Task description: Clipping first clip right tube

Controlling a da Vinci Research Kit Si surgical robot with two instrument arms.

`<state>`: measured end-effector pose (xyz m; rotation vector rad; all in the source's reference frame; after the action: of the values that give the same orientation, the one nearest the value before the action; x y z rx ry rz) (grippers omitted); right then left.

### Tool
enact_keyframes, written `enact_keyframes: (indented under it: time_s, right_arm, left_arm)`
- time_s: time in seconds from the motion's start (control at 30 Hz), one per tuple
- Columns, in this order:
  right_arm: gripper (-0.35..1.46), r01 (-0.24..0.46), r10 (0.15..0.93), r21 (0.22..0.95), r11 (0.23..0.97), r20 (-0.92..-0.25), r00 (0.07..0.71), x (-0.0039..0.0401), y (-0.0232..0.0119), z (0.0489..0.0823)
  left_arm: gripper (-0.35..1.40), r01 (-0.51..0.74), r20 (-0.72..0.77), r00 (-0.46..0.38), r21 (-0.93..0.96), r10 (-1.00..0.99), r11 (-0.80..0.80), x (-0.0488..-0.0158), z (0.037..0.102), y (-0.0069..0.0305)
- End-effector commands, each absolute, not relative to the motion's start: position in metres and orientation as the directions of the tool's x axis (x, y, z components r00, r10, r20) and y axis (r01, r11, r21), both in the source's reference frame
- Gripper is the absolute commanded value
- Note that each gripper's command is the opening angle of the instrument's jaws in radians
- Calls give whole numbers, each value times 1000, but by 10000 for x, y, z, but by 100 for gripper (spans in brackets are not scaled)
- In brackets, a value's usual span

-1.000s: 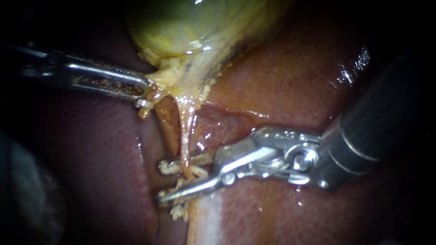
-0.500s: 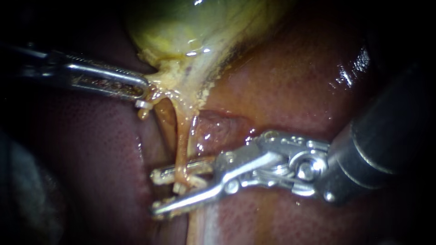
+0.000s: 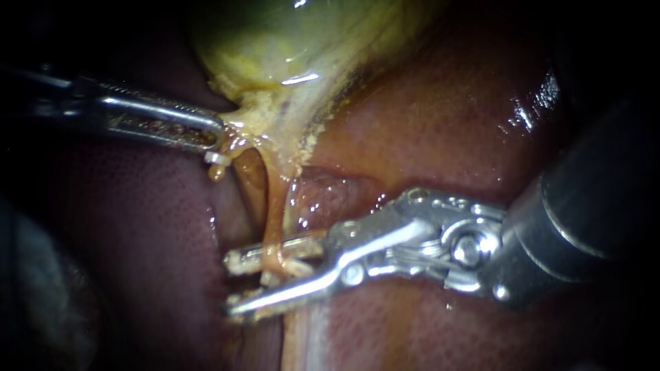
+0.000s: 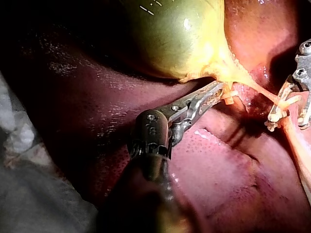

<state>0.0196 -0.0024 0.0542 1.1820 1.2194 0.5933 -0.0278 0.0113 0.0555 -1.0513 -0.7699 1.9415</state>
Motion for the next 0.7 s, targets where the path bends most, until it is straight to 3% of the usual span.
enact_keyframes:
  time_s: [0.03,0.2,0.3,0.7]
  right_arm:
    - [23,223,865,913,341,-398,305,194,-24,543]
    - [-3,184,887,941,285,-332,320,192,-23,545]
    - [-35,167,900,957,238,-282,331,189,-23,546]
    - [-35,145,893,959,243,-280,352,183,-24,552]
  left_arm:
    - [-35,-347,-396,-352,-787,848,-511,-278,555,113]
    - [-35,-347,-396,-352,-787,848,-511,-278,555,113]
    - [-35,-347,-396,-352,-787,848,-511,-278,555,113]
    - [-35,-347,-396,-352,-787,848,-511,-278,555,113]
